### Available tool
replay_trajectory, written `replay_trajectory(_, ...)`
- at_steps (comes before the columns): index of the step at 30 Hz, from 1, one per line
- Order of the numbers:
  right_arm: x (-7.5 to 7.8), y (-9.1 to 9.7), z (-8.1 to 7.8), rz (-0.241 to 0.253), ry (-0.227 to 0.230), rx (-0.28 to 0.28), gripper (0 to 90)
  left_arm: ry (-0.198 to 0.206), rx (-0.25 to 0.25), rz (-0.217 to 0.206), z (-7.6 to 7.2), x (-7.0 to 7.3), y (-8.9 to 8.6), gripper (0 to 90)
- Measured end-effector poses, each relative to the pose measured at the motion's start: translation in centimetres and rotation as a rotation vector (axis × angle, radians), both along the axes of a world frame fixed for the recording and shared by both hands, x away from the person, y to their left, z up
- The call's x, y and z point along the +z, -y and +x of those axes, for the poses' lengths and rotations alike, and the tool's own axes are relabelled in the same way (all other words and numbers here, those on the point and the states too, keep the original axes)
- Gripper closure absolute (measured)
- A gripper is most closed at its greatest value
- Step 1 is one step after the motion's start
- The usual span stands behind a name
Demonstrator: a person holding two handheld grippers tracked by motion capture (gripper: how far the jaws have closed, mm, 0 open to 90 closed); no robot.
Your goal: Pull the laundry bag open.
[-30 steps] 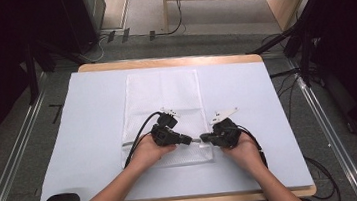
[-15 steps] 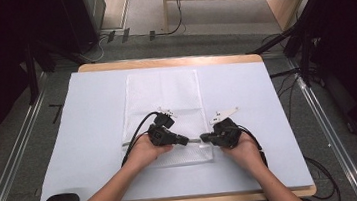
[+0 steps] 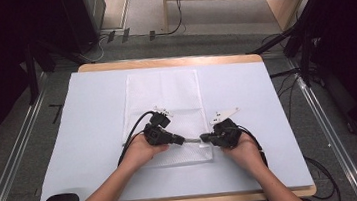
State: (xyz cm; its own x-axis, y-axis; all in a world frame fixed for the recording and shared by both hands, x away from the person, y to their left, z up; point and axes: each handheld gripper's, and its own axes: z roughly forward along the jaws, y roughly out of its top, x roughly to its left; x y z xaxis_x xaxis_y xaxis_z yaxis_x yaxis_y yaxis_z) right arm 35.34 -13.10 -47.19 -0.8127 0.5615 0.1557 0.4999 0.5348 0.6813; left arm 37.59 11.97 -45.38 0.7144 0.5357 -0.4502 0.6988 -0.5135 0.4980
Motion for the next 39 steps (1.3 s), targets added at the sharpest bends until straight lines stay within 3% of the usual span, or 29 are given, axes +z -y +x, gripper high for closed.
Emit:
replay_trajectory(15,0.0,0.0,-0.1,0.005,-0.003,-0.006,90.0,0.013,-0.008,0.030,-0.4,0.6,-0.5,88.0)
replay_trajectory(26,-0.1,0.2,0.2,0.024,-0.025,-0.006,90.0,0.001,0.024,0.023,-0.3,0.6,-2.3,88.0)
replay_trajectory(39,0.0,0.2,0.5,0.013,-0.028,0.023,90.0,-0.022,0.065,0.006,-0.3,0.8,-4.2,88.0)
